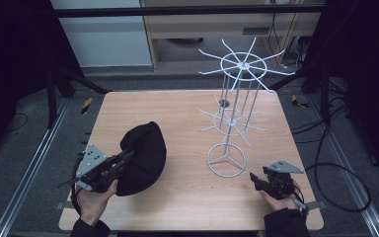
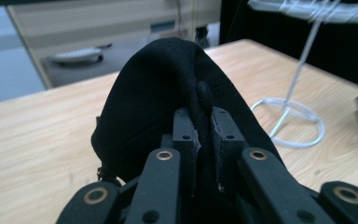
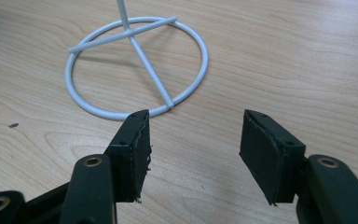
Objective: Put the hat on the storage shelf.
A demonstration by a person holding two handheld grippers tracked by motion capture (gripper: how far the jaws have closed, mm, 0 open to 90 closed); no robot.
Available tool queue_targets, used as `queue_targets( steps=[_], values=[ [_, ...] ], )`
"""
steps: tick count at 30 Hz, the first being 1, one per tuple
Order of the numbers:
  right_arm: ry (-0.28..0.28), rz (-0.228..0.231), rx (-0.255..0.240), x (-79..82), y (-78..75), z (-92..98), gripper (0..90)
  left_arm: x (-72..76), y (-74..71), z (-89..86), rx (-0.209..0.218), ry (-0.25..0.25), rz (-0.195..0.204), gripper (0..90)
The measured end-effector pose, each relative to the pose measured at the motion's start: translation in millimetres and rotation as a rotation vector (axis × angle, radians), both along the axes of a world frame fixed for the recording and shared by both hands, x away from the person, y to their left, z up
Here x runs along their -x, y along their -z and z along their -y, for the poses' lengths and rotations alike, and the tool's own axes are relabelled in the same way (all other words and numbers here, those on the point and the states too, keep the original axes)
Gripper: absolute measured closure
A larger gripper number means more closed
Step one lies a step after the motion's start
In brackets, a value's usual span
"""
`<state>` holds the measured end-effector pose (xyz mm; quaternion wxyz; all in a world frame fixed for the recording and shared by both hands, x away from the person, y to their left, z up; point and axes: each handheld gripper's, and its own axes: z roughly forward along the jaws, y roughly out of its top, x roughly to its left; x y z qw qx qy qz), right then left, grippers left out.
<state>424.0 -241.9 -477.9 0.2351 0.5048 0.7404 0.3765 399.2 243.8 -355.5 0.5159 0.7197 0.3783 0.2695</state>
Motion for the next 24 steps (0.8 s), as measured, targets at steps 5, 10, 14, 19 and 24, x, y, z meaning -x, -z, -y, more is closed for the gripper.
queue_targets(
  steps=[5,10,14,19,24],
  values=[
    [-0.001,0.005,0.004,0.2,0.0,-0.2,42.8,9.4,-19.0,3.8,0.045,0.04,0.065,82.0],
    [0.001,0.001,-0.003,1.1,-0.7,-0.3,42.7,16.1,-39.1,13.0,0.074,0.081,0.121,82.0],
    [-0.002,0.004,-0.001,1.0,-0.6,-0.3,42.6,17.3,-54.2,19.8,0.097,0.106,0.158,81.9],
    [0.0,0.006,0.0,1.0,-0.6,0.1,42.5,15.1,-74.5,27.3,0.102,0.127,0.195,82.0],
    [0.0,0.006,0.0,1.1,-0.7,0.0,42.5,11.9,-88.8,30.0,0.107,0.142,0.228,81.9]
  ],
)
